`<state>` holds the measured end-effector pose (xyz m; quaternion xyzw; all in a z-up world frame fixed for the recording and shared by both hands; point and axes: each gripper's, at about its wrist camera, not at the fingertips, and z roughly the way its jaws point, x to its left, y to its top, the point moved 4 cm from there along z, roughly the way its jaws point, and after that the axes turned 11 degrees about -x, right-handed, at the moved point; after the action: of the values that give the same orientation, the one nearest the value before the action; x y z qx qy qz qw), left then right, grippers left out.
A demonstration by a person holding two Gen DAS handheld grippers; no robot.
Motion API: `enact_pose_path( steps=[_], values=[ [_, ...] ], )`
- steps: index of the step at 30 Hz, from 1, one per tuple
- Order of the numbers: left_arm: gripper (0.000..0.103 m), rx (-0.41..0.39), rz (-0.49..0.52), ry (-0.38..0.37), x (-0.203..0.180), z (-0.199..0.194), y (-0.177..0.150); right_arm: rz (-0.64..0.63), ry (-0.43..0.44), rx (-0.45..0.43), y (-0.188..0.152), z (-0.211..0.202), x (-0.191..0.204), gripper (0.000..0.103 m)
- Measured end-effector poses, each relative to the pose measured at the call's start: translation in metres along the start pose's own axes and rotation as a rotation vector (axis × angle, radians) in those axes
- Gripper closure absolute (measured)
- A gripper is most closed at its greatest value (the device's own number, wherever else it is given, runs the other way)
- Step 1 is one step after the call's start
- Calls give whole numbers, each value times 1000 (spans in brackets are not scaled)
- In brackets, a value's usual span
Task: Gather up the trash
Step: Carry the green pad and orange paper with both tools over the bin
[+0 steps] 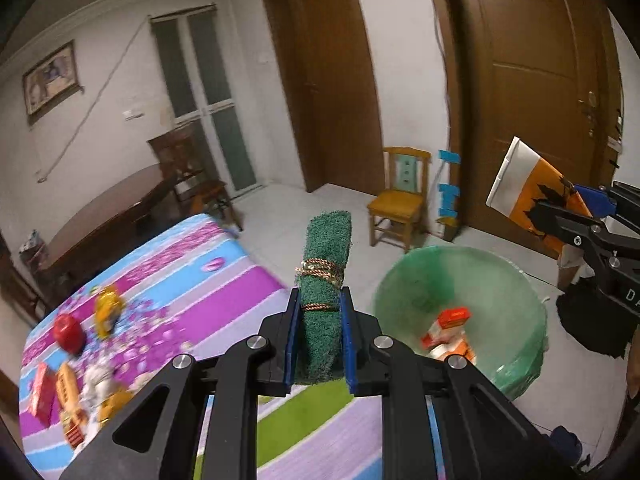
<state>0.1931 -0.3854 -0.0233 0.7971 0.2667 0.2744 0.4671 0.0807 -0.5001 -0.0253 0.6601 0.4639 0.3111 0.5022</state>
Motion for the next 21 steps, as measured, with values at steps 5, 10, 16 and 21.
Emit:
enact_pose_path(
  steps=[5,10,16,21],
  values=[
    [83,16,31,-61,-40,35,7,17,-56,32,-11,0,-27,67],
    [83,52,55,-105,-68,67,5,28,-97,68,-26,5,-47,67],
    [83,88,58,-151,-86,93,-2,74,-80,123,-39,17,-62,66],
    [83,116,83,-174,-94,107,-15,91,-53,147,-47,23,-64,66]
  ],
)
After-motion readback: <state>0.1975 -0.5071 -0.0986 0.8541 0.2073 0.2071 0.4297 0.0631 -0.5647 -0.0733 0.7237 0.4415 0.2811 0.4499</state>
